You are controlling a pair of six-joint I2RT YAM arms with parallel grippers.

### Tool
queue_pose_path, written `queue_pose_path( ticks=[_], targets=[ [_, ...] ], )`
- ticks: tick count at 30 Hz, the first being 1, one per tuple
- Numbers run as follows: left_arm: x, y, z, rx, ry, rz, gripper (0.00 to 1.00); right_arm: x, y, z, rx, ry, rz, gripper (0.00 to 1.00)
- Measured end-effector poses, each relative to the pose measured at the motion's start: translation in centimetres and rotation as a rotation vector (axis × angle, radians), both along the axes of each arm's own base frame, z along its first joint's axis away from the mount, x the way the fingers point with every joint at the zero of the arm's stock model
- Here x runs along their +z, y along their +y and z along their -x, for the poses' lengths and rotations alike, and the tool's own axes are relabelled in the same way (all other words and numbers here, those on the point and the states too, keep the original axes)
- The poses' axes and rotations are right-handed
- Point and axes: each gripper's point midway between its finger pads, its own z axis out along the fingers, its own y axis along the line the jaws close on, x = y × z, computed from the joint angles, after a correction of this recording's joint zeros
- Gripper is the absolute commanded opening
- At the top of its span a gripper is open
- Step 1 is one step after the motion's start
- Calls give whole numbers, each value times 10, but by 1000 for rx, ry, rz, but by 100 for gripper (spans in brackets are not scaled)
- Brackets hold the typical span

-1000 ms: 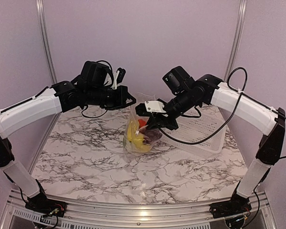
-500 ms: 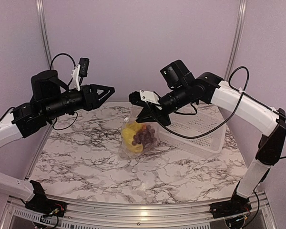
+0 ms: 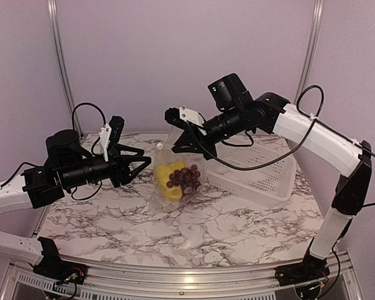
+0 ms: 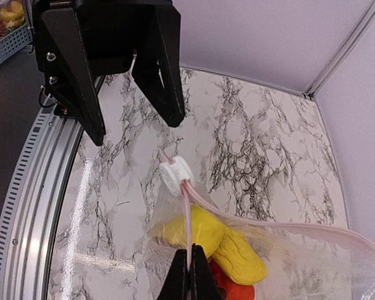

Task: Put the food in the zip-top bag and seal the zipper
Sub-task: Hold the zipper food storage bag at the center of the board.

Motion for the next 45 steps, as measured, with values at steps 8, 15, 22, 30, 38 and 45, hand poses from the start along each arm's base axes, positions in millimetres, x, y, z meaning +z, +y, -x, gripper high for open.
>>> queue_pose_path(
  ticks=[8, 15, 22, 30, 38, 45],
  targets=[
    [-19, -17, -12, -6, -37, -64, 42, -4, 7, -3, -3, 31, -2, 0],
    [-21, -28, -23, -3, -91, -93, 36, -3, 7, -3, -3, 34, -6, 0],
    [-15, -35, -29, -5, -132, -92, 25, -3, 7, -3, -5, 37, -6, 0],
    [-14, -36, -31, 2, -157, -94, 3, -3, 7, -3, -8, 41, -6, 0],
    [-13, -34, -33, 18, -163, -99, 0, -2, 7, -3, -3, 31, -6, 17],
    [-14, -30, -35, 38, -176, -119, 0, 37, 10, -2, 39, -62, -79, 39]
  ],
)
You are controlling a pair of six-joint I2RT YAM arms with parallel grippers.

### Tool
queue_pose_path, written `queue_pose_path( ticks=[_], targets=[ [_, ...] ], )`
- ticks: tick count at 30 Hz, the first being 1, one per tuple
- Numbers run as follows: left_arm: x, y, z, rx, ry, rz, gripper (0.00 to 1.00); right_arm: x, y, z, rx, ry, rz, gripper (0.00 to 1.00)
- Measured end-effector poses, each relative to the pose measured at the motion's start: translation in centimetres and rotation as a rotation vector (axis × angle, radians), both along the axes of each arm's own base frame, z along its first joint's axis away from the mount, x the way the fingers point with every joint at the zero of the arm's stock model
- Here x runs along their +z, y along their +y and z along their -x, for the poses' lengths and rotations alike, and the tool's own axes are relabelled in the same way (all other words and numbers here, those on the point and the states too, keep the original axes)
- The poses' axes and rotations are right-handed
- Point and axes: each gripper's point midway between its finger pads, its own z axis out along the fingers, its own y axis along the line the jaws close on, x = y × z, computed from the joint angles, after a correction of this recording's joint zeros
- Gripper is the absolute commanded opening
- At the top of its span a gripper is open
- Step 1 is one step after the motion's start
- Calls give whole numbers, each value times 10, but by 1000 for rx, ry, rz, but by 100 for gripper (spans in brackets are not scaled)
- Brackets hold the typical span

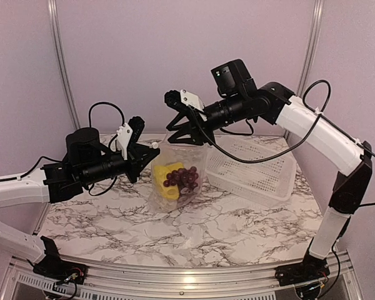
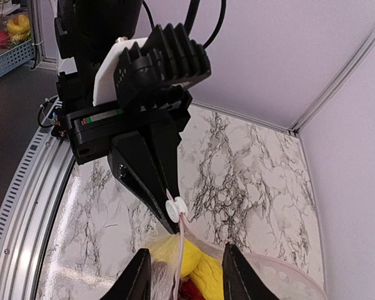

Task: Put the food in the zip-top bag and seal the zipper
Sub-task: Hold the zipper food storage bag at the center of the board, then hold the zipper from the zipper food storage bag.

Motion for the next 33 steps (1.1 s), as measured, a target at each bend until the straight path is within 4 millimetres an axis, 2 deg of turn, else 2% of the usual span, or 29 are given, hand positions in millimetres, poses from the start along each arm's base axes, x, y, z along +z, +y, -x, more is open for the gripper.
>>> queue_pose_path(
  ticks=[4, 6, 9, 12, 15, 17, 25, 33],
  targets=[
    [6, 5, 3, 6, -25, -7, 0, 22, 6, 3, 41, -35, -47, 43],
    [8, 7, 5, 3, -37, -11, 0, 25, 11, 3, 61, -38, -58, 46],
    [9, 8, 9, -4, -47, -26, 0, 15, 21, 2, 89, -24, -47, 46],
    [7, 9, 12, -13, -52, -43, 0, -6, 31, 4, 115, -2, -6, 46],
    [5, 9, 14, -17, -53, -59, 0, -23, 38, 11, 146, 5, 31, 41],
    [2, 9, 16, -23, -51, -76, 0, -27, 41, 15, 162, 3, 42, 36],
    [0, 11, 20, -32, -60, -101, 0, -25, 41, 19, 183, -16, 40, 14],
    [-1, 12, 20, -29, -61, -110, 0, -25, 41, 20, 189, -19, 41, 5]
  ],
)
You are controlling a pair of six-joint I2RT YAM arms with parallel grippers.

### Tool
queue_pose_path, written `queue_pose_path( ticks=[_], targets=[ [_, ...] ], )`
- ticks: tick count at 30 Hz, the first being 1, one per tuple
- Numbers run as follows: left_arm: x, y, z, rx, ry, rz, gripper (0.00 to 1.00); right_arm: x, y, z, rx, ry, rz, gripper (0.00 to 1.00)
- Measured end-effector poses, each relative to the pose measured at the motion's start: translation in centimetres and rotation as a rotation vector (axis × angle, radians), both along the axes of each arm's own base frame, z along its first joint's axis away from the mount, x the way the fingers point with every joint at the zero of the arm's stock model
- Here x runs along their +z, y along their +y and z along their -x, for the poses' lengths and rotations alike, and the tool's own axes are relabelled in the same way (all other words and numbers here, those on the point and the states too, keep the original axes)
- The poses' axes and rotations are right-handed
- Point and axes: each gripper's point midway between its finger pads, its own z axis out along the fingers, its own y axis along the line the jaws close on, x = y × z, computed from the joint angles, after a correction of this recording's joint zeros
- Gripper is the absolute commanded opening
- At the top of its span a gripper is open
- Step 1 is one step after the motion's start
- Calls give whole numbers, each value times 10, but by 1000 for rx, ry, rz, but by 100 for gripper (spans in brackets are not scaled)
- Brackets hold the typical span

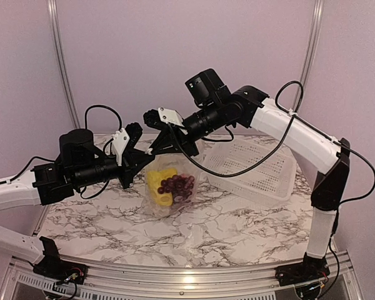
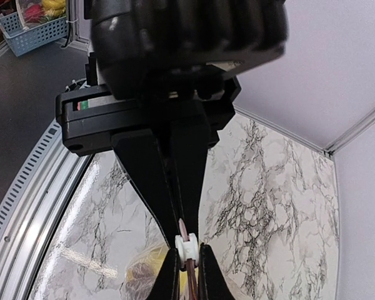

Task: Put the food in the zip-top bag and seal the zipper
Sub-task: Hold the zipper from the zipper food storage bag, then zip the zipper on the zipper food storage bag.

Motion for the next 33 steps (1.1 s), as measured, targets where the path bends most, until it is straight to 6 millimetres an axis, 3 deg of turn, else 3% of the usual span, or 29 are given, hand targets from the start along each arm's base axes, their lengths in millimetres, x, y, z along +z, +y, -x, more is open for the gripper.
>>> queue_pose_path(
  ticks=[4, 14, 22, 33],
  targets=[
    [1, 2, -1, 9, -2, -1, 0, 0, 0, -2, -10, -18, 6, 0],
    [2, 24, -4, 97, -19, -3, 0, -2, -4, -23, -100, -114, 50, 0],
    [6, 44, -8, 168, -38, 10, 0, -8, -33, -58, -187, -106, 100, 0],
    [-2, 60, -14, 212, -35, 3, 0, -35, -85, -106, -301, -64, 180, 0]
  ],
)
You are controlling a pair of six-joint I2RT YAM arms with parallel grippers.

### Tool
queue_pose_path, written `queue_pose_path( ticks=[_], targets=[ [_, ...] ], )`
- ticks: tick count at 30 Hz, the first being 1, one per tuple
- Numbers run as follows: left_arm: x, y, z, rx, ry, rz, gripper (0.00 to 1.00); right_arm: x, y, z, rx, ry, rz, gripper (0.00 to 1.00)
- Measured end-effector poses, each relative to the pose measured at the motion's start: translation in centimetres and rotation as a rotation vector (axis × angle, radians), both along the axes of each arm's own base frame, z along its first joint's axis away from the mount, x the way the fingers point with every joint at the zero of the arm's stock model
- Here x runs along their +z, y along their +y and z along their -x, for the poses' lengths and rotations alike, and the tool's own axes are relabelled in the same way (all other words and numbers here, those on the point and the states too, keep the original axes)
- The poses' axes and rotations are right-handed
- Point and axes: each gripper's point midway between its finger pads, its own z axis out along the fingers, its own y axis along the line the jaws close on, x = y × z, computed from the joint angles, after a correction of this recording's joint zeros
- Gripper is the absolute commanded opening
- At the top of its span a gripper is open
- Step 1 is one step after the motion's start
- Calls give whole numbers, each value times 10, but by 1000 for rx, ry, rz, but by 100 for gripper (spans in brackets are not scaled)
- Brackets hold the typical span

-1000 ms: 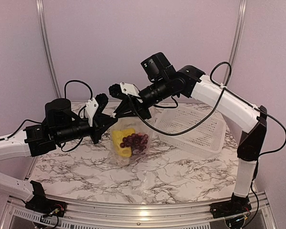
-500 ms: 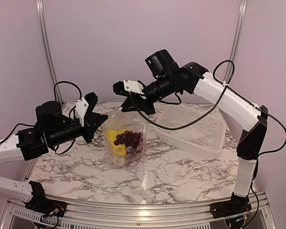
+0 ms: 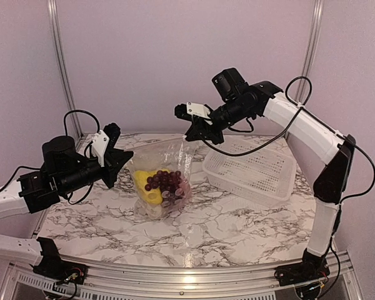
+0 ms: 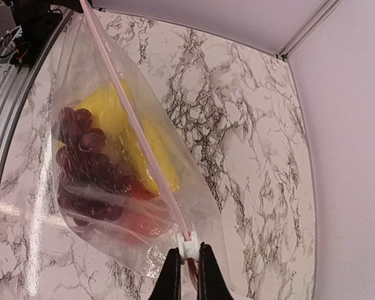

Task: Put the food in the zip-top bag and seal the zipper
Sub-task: Zip the zipper on the zipper food storage bag, then place the zipper food storage bag at the center of the board.

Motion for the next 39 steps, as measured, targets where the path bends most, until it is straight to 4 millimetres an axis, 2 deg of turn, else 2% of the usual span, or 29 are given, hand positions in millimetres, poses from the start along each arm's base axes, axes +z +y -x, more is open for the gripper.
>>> queue_pose_path(
  ticks=[8, 16, 19, 22, 26, 29, 31, 33, 35, 37, 39],
  targets=[
    [-1, 5, -2, 13, -1, 3, 0, -4, -49, -32, -122, -8, 43, 0],
    [-2, 6, -3, 15, -1, 16, 0, -5, -53, -30, -124, -2, 48, 0],
    [-1, 4, -10, 27, -12, 25, 0, -4, -54, -33, -138, -7, 47, 1],
    [-4, 5, -36, 71, -32, 18, 0, -1, -57, -43, -170, -32, 44, 0],
    [-4, 15, -87, 133, -33, -17, 0, 17, -53, -74, -229, -102, 0, 1],
    [9, 21, -118, 138, -41, -15, 0, 32, -49, -95, -266, -154, -51, 3],
    [22, 21, -127, 119, -60, -2, 0, 38, -49, -100, -276, -169, -73, 5],
    [34, 17, -126, 79, -77, 12, 0, 39, -48, -100, -275, -173, -90, 7],
    [36, 11, -119, 24, -75, 22, 3, 33, -49, -93, -262, -157, -97, 8],
    [30, 5, -112, -20, -50, 30, 9, 19, -52, -78, -242, -119, -90, 11],
    [13, 4, -101, -58, -1, 33, 18, 4, -53, -61, -216, -78, -80, 13]
  ],
)
